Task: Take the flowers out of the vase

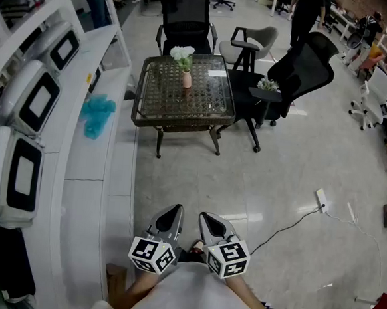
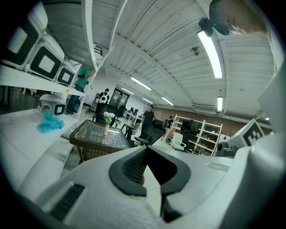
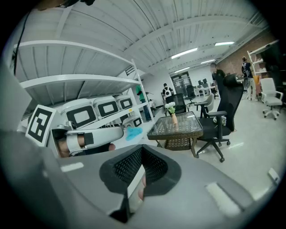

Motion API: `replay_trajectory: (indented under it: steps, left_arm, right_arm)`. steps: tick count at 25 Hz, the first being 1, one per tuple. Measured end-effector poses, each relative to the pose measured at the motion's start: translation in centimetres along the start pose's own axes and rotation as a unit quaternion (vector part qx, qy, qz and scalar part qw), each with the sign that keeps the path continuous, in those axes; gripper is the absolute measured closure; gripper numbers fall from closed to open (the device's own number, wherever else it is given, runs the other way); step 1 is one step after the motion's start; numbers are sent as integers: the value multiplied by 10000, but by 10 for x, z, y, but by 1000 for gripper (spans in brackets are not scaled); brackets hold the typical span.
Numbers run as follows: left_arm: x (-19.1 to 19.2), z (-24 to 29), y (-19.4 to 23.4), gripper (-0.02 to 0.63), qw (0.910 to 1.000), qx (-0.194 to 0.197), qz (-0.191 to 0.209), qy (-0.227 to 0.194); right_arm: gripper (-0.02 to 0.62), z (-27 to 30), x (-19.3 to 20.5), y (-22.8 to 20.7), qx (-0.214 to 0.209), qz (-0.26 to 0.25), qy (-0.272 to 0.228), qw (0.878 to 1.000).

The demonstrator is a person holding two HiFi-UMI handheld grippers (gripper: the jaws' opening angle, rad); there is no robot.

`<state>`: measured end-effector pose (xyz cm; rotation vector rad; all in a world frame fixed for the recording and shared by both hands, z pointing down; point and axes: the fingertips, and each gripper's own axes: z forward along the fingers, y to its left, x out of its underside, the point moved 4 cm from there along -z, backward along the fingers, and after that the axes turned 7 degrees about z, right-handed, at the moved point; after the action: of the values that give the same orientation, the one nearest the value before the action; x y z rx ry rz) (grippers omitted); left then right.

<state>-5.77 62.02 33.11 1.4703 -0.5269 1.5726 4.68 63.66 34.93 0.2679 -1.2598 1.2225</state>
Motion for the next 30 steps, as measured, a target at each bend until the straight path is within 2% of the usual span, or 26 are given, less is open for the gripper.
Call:
replay_trajectory:
  steps: [5, 9, 15, 19, 25, 30]
  left_arm:
    - [-7, 4, -1, 601, 9998, -148, 16, -111]
    - [-9, 3, -1, 601, 9994, -246, 228, -62]
    - [-4, 4, 2, 601, 9996, -211, 188, -19]
    - [-6, 13, 3, 601, 9993, -162, 350, -14]
    - [-17, 28, 16, 601, 9998, -98, 195, -49]
    - [-25, 43, 28, 601, 9994, -105, 317, -64]
  right_arm:
    - [591, 0, -1, -1, -43, -31, -75, 10000]
    - [592, -1, -4, 4, -169, -11, -242, 9996]
    - [589, 1, -3, -1, -188, 348, -318, 9987]
    - [591, 3, -10, -8, -51, 241, -437, 9987]
    - [589, 13, -21, -15, 67, 87, -366, 9993]
    - [589, 30, -33, -17, 26, 20, -423, 9991]
